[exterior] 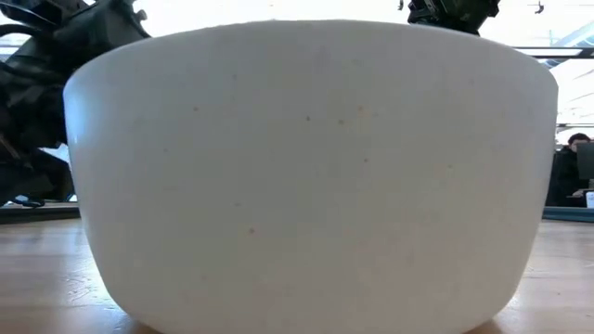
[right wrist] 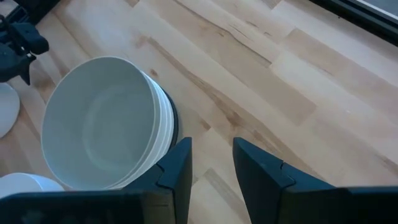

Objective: Nest bowls inside each other
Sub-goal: Stack the white bowl on the gray bowl

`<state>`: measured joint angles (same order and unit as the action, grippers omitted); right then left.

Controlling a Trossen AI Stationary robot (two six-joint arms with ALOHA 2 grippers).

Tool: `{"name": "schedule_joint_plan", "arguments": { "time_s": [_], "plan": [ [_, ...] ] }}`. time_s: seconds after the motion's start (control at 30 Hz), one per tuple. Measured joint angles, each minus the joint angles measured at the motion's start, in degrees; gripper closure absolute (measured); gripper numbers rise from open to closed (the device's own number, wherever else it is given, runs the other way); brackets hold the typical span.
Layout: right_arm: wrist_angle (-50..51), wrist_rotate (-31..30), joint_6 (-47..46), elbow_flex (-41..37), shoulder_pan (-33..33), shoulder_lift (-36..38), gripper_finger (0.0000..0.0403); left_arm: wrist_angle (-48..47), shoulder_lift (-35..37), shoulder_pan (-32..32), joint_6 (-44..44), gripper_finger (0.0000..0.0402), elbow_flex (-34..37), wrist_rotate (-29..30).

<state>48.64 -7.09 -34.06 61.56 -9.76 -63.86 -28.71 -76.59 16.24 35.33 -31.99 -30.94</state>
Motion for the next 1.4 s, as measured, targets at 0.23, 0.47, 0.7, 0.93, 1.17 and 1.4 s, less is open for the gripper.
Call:
{"name": "schedule_joint_plan", "arguments": {
  "time_s": [0.23, 0.47, 0.7, 0.93, 1.17, 1.4],
  "plan": [
    [0.07, 0.00, 0.52, 0.02, 0.00, 0.02, 0.0291, -0.23, -0.86, 0.44, 0.11, 0.0306, -0.02, 0.10],
    [0.11, 0.00, 0.96, 0.02, 0.00, 0.02, 0.0291, -1.90, 0.37, 0.38, 1.71, 0.0391, -1.58, 0.25],
    [0.05, 0.00, 1.30, 0.02, 0.00, 0.02, 0.0291, -9.81, 3.69, -0.62, 1.71, 0.0400, -8.20, 1.91],
    [-0.04, 0.00, 1.33, 0.02, 0.00, 0.04, 0.0291, -12.71, 6.05, -6.42, -3.25, 0.0401, -21.20, 10.35],
    [-0.10, 0.00, 1.77, 0.02, 0.00, 0.04, 0.0291, -12.26, 2.05, -19.91, -7.50, 0.0401, -36.92, 17.12],
    [0.72, -0.02, 1.40, 0.02, 0.00, 0.34, 0.0291, -13.20, -9.00, -32.48, -7.68, 0.0401, -50.71, 15.32]
  ]
}}
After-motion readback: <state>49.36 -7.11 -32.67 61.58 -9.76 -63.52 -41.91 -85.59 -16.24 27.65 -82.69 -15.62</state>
